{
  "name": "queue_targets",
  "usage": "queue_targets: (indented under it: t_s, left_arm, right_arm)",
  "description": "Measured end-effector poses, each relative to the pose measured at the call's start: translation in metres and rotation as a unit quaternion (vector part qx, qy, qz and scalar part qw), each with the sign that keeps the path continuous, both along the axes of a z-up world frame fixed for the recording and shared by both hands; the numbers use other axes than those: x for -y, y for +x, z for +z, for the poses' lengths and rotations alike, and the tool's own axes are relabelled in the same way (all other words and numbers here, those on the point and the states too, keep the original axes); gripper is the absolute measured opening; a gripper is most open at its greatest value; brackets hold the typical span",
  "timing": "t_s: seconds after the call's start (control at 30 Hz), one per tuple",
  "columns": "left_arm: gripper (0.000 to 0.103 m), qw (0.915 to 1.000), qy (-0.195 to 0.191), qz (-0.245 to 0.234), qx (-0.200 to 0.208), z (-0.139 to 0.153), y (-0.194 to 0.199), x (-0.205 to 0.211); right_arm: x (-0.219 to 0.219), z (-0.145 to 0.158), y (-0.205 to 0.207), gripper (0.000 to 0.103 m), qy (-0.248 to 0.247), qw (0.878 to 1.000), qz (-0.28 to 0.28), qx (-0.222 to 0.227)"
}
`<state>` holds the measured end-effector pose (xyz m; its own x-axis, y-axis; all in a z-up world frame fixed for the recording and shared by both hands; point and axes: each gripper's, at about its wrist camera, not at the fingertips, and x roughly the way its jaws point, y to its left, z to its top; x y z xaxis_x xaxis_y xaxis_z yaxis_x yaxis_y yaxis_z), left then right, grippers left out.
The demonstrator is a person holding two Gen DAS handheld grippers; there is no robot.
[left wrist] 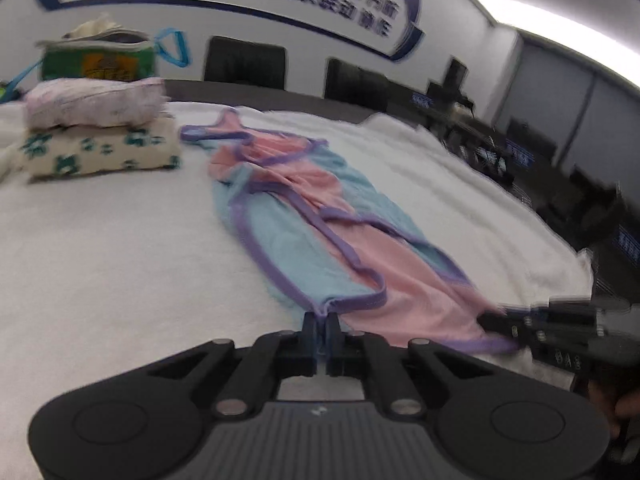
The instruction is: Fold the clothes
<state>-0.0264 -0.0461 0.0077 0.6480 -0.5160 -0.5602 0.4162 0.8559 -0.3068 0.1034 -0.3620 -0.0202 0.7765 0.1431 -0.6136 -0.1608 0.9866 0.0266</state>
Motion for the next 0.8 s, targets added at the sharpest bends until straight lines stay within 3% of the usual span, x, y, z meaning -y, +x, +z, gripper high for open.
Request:
queue_targets:
  t_s: [0.17, 0.33, 0.37, 0.43, 0.5, 0.57, 0.6, 0.7, 0.8]
  left_arm:
    - [0.001, 0.9955, -0.038, 0.082, 0.03, 0.019, -0.026, -0.084]
    - [0.003, 0.9811, -0.042, 0.185, 0.036, 0.027, -0.013, -0.16]
    - [0.008, 0.9767, -0.042, 0.209, 0.025, 0.025, -0.005, -0.172]
    - [0.012, 0.9687, -0.03, 0.246, 0.003, 0.022, -0.001, -0.186]
    - [0.02, 0.9666, -0.034, 0.254, 0.015, 0.023, -0.016, -0.19]
    - [0.035, 0.9683, -0.031, 0.246, 0.033, 0.026, -0.036, -0.178]
    - [0.042, 0.9731, -0.03, 0.225, 0.038, 0.027, -0.041, -0.164]
    - [0.045, 0.9891, -0.027, 0.136, 0.049, 0.028, -0.044, -0.109]
    - [0.049, 0.9969, -0.024, 0.046, 0.059, 0.029, -0.047, -0.055]
  right_arm:
    - [-0.043, 0.011, -0.022, 0.007, 0.04, 0.995, 0.092, -0.011]
    - [-0.12, 0.012, -0.037, 0.007, 0.132, 0.965, 0.223, -0.034]
    - [-0.138, 0.011, -0.036, 0.007, 0.143, 0.959, 0.241, -0.037]
    - [-0.164, 0.012, -0.033, 0.01, 0.143, 0.95, 0.273, -0.048]
    - [-0.176, 0.021, -0.032, 0.013, 0.131, 0.944, 0.3, -0.045]
    - [-0.154, 0.036, -0.026, 0.03, 0.135, 0.948, 0.288, -0.015]
    - [-0.139, 0.042, -0.017, 0.045, 0.134, 0.955, 0.263, -0.003]
    - [-0.084, 0.049, 0.029, 0.049, 0.092, 0.986, 0.135, 0.033]
    - [-0.033, 0.045, 0.087, 0.049, 0.056, 0.998, 0.029, 0.023]
